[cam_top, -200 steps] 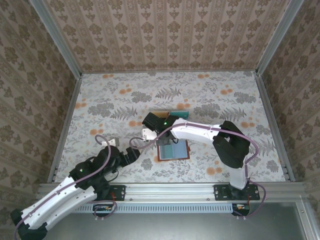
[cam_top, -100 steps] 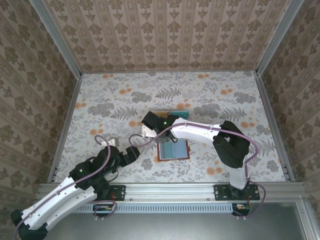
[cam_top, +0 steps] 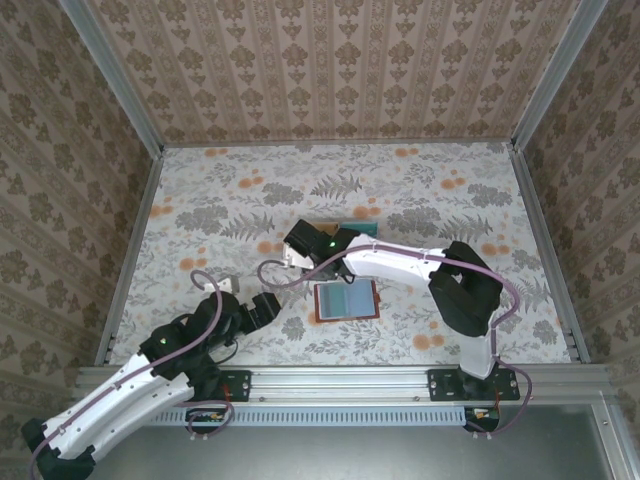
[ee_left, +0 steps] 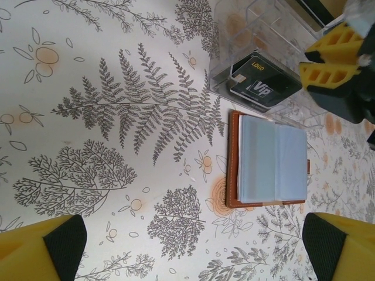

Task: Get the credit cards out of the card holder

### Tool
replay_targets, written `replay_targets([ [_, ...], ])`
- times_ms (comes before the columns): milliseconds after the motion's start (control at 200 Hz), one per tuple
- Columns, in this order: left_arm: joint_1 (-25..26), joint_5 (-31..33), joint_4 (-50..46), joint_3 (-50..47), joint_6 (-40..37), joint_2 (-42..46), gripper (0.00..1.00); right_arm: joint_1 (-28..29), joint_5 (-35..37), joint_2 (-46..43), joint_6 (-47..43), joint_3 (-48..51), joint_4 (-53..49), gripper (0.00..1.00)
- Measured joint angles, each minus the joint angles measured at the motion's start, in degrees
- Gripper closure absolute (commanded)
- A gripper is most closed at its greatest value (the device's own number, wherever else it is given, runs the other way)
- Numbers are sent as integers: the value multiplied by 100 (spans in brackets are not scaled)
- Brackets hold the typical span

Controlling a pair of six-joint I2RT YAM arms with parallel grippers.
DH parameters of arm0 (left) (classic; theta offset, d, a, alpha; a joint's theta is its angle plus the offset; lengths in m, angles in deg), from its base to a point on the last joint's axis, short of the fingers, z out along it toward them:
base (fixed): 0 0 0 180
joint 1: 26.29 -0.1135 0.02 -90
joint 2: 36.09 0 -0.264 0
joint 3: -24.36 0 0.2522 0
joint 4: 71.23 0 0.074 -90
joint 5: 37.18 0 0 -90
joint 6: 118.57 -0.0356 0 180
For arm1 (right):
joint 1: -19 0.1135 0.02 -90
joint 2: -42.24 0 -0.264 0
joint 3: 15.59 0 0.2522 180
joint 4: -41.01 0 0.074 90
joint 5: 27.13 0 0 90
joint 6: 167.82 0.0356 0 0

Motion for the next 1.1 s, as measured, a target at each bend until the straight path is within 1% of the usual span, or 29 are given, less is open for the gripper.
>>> replay_targets([
  [135,2,-96,295,-2,20,-387,8,-136,-173,-756,654,378,98,86],
  [230,2,-199,592,-2,39,-796,12,-225,-304,-1353,1233,737,236,86],
  [390,61,-358,1300,0,79,-1781,20,-398,-772,-2205,2337,1482,354,90],
  [510,243,-442,1753,94,83,-2632,24,-496,-1091,-2634,3130,2131,356,93],
  [550,313,-468,1910,175,83,-2940,24,-522,-1189,-2747,3399,2334,352,93],
  [605,391,-501,2118,299,83,-3276,27,-551,-1322,-2881,3740,2592,348,93],
  [735,531,-564,2612,560,81,-3969,28,-619,-1578,-3091,4503,3185,428,93],
  [850,610,-612,2975,756,85,-4485,29,-881,-1888,-3261,5117,3849,671,92],
  [950,656,-671,3187,870,83,-4850,29,-1095,-2120,-3292,5455,4240,868,92],
  [1050,704,-702,3311,1003,83,-5152,30,-1134,-2326,-3263,5624,4312,1019,92],
  [1100,719,-723,3375,1062,81,-5265,33,-1134,-2406,-3206,5678,4310,1165,93],
])
